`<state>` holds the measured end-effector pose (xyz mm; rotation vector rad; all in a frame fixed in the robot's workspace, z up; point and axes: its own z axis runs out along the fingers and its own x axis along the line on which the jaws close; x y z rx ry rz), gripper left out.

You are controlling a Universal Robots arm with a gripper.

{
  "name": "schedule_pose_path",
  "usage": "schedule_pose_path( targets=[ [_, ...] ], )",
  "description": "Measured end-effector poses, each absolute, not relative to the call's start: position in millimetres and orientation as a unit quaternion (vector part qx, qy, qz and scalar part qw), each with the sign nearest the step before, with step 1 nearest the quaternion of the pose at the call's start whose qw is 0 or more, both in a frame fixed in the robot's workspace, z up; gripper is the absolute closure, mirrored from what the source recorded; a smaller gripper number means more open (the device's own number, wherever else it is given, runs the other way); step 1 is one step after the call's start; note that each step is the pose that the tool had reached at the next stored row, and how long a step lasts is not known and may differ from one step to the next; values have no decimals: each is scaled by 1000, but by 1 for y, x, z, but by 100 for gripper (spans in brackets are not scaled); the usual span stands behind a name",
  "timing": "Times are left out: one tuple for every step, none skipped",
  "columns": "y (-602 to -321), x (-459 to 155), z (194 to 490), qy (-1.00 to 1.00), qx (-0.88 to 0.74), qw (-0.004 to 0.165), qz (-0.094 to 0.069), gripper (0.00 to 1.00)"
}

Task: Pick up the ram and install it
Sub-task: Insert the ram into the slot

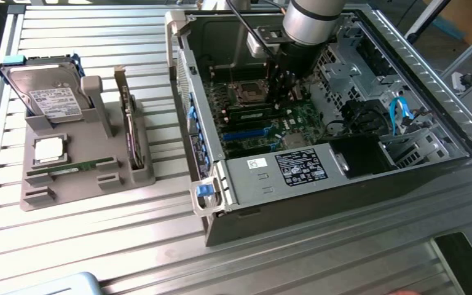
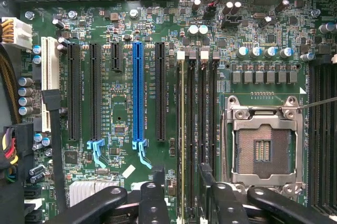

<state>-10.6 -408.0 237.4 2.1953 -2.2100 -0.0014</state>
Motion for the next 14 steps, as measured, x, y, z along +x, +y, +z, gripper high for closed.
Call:
schedule_pose_path(
  targets=[
    [-408,-11,237,-709,705,13,0,62],
    [-408,-11,238,-709,705,13,0,62],
    [-408,-11,238,-709,705,13,0,62],
    [-408,-11,241,-709,705,13,0,62],
    [-408,-11,245,-709,705,13,0,62],
    [-408,-11,251,-709,705,13,0,62],
    [-408,-11,253,-709,705,13,0,62],
    [-408,-11,256,-709,705,13,0,62],
    [-408,-11,258,-709,705,13,0,62],
    [-408,-10,266,-709,705,13,0,62],
    [-408,-10,269,-709,705,13,0,62],
    [-408,-10,272,-709,705,13,0,62],
    [-408,-10,276,-709,705,13,0,62],
    [-408,-10,278,-709,705,13,0,62]
  ],
)
